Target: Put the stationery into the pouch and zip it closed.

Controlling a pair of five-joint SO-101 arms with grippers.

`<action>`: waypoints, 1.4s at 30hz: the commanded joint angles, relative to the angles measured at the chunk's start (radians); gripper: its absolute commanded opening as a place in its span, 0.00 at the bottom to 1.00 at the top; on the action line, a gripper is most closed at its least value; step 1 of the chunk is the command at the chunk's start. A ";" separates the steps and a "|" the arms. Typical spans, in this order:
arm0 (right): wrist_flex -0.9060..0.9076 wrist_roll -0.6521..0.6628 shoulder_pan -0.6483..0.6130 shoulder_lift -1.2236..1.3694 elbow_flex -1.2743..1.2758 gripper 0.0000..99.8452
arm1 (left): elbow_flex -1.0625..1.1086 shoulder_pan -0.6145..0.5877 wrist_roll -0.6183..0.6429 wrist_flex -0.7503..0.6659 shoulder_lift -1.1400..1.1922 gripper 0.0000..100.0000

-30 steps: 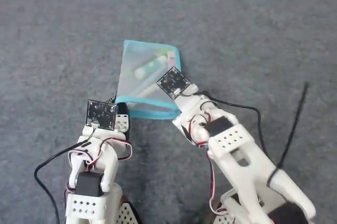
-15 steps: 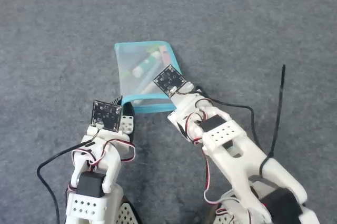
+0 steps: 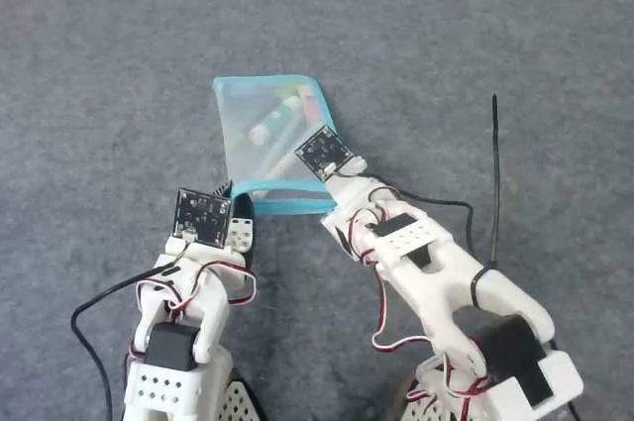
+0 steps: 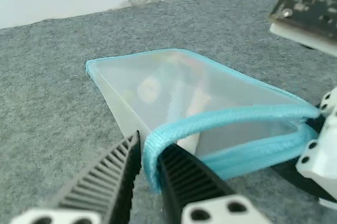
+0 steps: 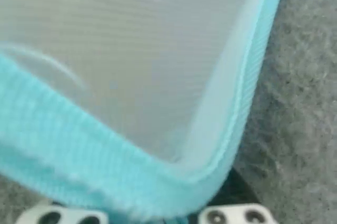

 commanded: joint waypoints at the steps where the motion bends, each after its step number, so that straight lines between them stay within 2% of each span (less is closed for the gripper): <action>1: 0.099 -0.012 0.053 -0.165 -0.057 0.01 | -0.021 0.009 -0.017 -0.009 -0.026 0.01; 9: 0.464 -0.012 0.122 -0.501 -0.049 0.01 | -0.021 0.008 -0.017 -0.009 -0.026 0.01; 13: 0.556 -0.006 0.105 -0.564 -0.051 0.01 | -0.021 0.009 -0.018 -0.009 -0.026 0.01; 20: 0.742 0.060 0.010 -0.743 -0.126 0.01 | -0.019 0.009 -0.020 -0.009 -0.026 0.01; 25: 0.862 0.098 -0.154 -0.866 -0.235 0.01 | -0.013 0.011 -0.058 -0.009 -0.026 0.01; 29: 0.880 0.132 -0.252 -0.831 -0.275 0.01 | -0.016 0.026 -0.061 -0.005 -0.025 0.01; 34: 0.877 0.147 -0.314 -0.743 -0.393 0.01 | -0.028 0.109 -0.084 0.040 -0.021 0.01; 42: 0.914 0.152 -0.430 -0.690 -0.482 0.01 | -0.031 0.124 -0.087 0.055 -0.020 0.01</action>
